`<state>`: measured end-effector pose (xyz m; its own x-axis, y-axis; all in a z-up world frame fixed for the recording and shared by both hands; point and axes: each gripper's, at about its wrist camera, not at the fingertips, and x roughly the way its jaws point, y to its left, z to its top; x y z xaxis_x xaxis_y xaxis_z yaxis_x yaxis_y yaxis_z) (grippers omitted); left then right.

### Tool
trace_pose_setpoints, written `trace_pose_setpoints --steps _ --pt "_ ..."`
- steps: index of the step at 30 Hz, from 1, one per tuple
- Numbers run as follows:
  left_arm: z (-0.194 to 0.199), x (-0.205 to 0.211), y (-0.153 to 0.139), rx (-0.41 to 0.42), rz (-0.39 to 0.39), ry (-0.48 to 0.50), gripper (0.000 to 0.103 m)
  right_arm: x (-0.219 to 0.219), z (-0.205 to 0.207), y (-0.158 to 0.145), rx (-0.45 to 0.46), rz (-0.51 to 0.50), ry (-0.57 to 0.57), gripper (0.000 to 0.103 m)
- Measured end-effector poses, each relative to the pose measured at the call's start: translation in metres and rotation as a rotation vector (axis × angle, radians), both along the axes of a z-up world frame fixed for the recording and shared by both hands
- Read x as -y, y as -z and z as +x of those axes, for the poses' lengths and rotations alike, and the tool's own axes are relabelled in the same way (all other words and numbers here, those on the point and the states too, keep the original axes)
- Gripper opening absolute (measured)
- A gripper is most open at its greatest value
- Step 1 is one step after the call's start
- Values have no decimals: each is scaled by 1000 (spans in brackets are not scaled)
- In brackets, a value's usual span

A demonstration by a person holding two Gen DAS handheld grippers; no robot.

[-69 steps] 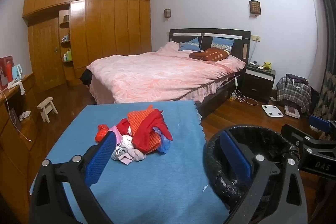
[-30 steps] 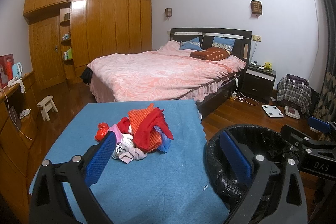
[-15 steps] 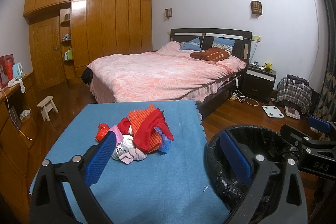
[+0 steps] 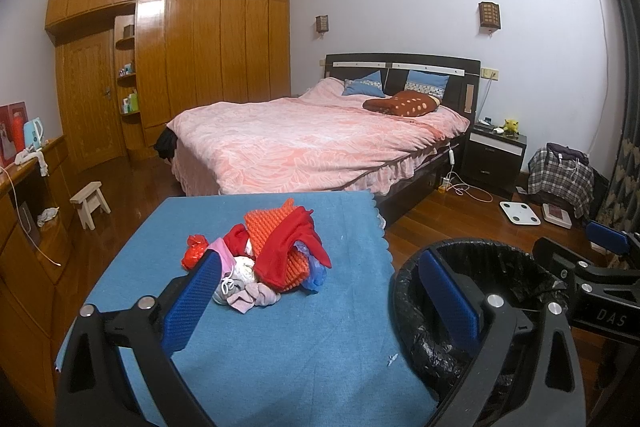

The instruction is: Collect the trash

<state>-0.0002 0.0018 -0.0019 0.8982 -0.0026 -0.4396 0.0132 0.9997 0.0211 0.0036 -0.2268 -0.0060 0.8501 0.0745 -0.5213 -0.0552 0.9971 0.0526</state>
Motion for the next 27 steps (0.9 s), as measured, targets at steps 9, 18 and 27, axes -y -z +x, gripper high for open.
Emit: trace_pose_setpoints --steps 9,18,27 --pt "0 0 0 -2 0 0 97 -1 0 1 -1 0 -1 98" --pt "-1 -4 3 -3 0 0 97 -2 1 1 -2 1 -1 98" --pt "2 -11 5 -5 -5 -11 97 -10 8 6 -8 1 -5 98"
